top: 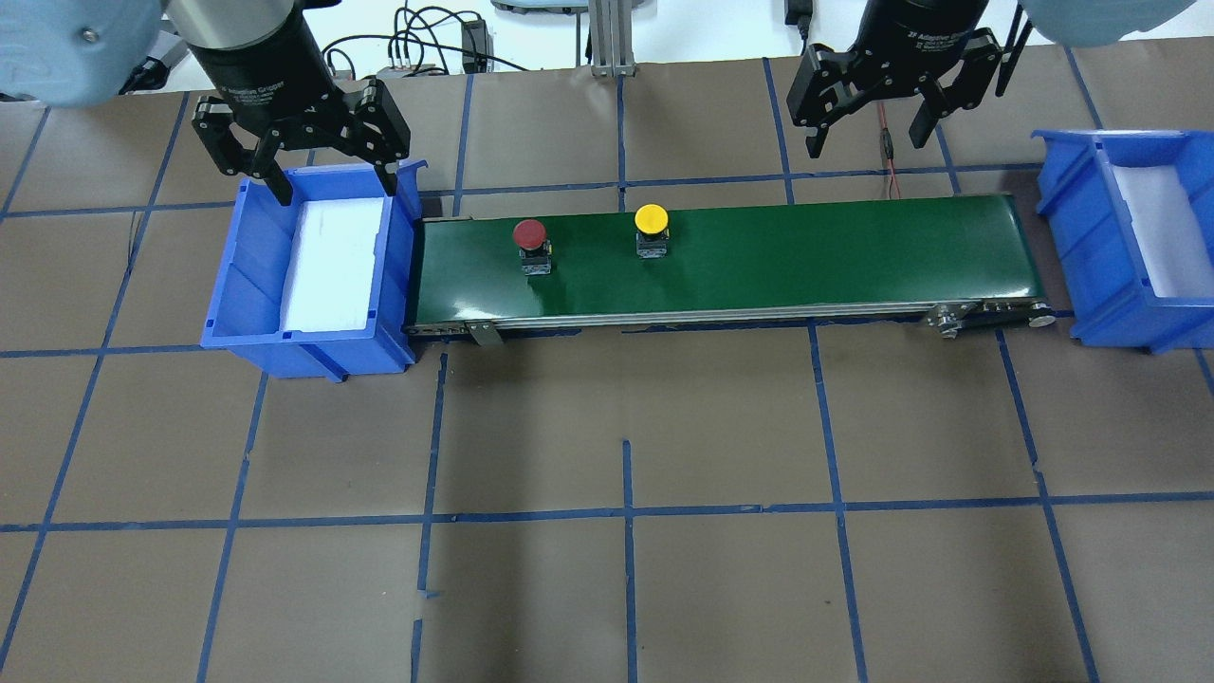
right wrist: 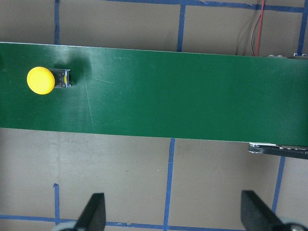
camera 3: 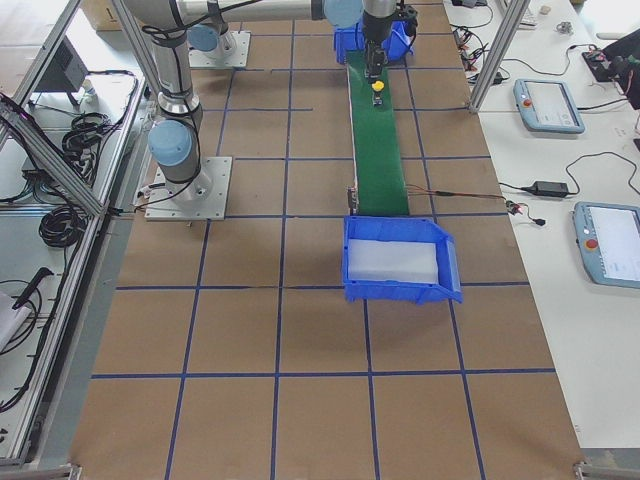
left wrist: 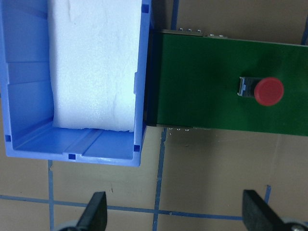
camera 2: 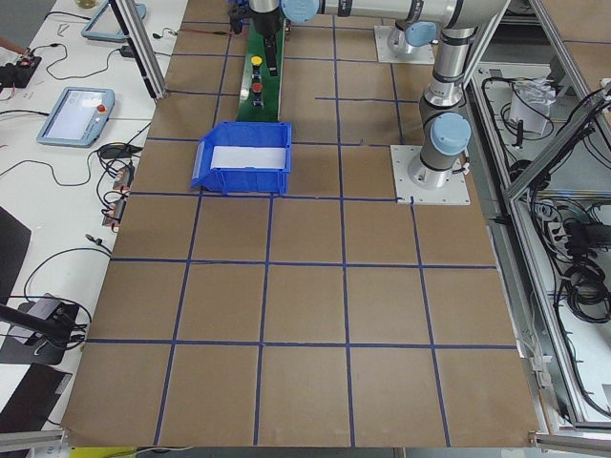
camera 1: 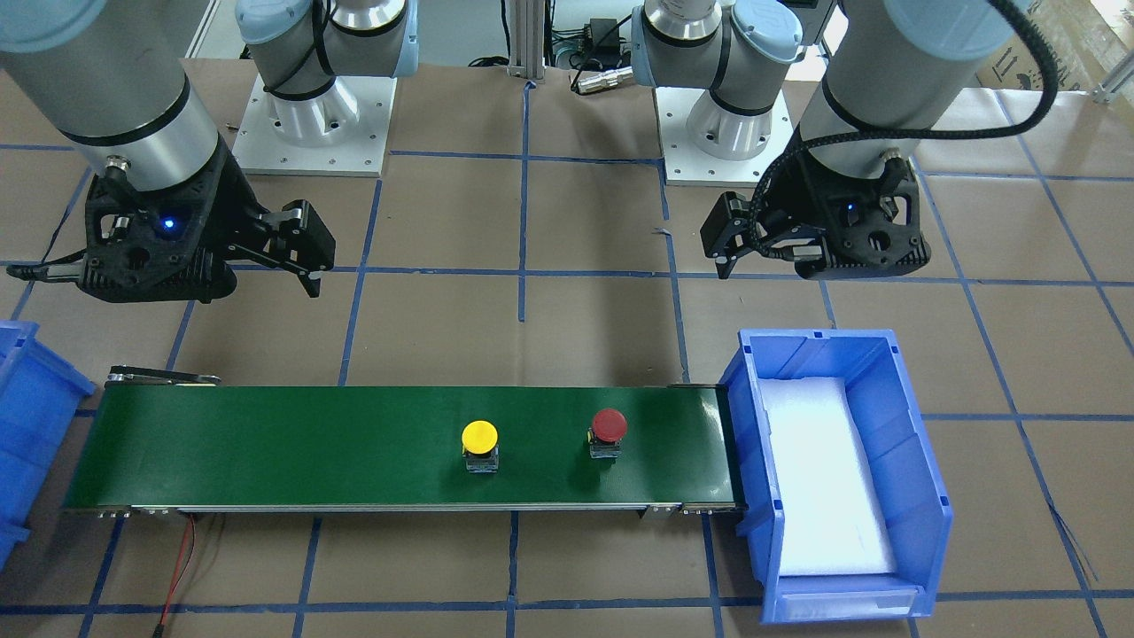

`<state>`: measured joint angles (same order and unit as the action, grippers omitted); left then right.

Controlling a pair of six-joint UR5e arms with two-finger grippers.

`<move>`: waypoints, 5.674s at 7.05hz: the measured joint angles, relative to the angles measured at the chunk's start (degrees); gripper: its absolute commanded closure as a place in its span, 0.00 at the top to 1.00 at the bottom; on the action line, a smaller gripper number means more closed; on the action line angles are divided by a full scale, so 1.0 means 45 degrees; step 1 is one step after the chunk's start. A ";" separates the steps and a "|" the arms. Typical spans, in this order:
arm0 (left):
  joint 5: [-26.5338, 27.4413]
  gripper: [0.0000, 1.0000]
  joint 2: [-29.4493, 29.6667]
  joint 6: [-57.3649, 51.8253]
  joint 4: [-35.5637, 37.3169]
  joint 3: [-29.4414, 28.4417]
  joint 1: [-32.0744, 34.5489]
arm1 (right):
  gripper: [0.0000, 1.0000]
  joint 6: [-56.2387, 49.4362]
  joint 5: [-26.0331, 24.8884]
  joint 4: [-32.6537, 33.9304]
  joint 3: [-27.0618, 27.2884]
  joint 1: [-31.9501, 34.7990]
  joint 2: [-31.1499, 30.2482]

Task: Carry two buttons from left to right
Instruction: 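Raise the left gripper back above the emptied bin, then move the right gripper over the far end of the conveyor belt, then hold the right gripper above the belt as the yellow button arrives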

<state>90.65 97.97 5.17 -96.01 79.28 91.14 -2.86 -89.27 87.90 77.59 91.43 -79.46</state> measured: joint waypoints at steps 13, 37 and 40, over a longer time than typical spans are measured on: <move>0.0884 1.00 -0.0810 -0.0275 -0.0281 0.0477 0.0002 | 0.96 -0.4180 -0.2782 0.0567 0.0020 -0.1080 0.1353; 0.0207 1.00 -0.0955 0.0262 -0.0571 0.0246 -0.0030 | 0.96 -2.2683 0.0931 0.7047 0.4025 -0.3528 0.2247; 0.0217 1.00 -0.1143 0.0240 -0.0593 0.0421 -0.0030 | 0.96 -2.2765 0.1995 0.6984 0.4124 -0.3777 0.2271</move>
<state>91.63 92.83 6.25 -98.67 81.17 91.01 -105.31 -80.29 119.33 96.15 74.43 -69.25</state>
